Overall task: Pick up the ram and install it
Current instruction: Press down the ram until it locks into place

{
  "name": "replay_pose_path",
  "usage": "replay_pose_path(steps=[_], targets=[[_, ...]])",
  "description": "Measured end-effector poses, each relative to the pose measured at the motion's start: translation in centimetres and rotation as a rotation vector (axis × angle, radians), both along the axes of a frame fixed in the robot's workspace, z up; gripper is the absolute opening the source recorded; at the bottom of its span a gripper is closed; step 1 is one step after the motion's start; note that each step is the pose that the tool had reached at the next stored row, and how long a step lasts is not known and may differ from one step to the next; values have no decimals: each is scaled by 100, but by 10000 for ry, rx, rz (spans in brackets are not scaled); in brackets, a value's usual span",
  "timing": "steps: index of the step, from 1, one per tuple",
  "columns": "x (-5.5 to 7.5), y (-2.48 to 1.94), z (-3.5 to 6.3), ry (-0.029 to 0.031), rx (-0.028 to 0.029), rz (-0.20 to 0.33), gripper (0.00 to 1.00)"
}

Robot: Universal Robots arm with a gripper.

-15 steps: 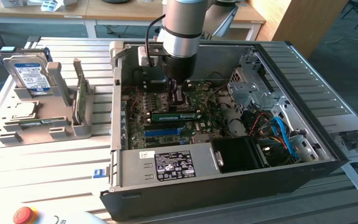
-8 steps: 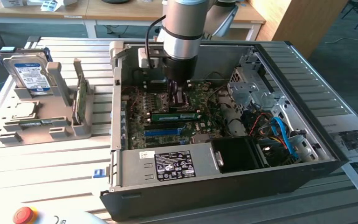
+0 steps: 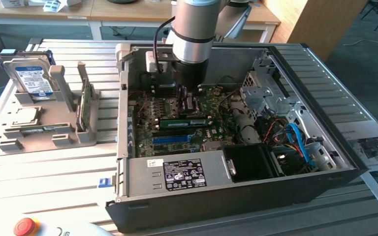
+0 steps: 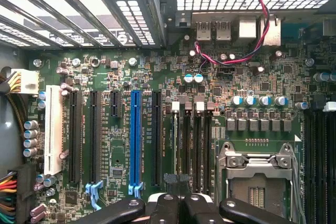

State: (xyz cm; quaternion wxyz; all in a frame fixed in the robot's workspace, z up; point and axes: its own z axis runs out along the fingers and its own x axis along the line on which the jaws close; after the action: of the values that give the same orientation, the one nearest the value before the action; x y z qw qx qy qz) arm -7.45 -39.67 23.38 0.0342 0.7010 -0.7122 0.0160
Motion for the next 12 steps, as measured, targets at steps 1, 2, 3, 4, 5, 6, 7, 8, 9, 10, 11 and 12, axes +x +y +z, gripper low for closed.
replay_pose_path(steps=[1, 2, 3, 4, 5, 6, 7, 8, 9, 10, 11, 12], targets=[[-6, 0, -1, -1, 0, 0, 10], [-12, 1, -2, -1, 0, 0, 10], [-16, 1, -2, -2, 0, 0, 10], [-19, 1, -2, -2, 1, 0, 10], [-19, 1, -2, -2, 1, 0, 10], [-20, 1, -4, -2, 0, 2, 10], [-22, 1, -10, -2, 1, 1, 10], [-25, 1, -20, -1, -1, 0, 10], [-27, 1, -29, -2, -1, -1, 10], [-28, 1, -34, -2, 0, -1, 10], [-28, 1, -33, -1, -2, 1, 10], [-28, 1, -33, -1, -2, 1, 10]])
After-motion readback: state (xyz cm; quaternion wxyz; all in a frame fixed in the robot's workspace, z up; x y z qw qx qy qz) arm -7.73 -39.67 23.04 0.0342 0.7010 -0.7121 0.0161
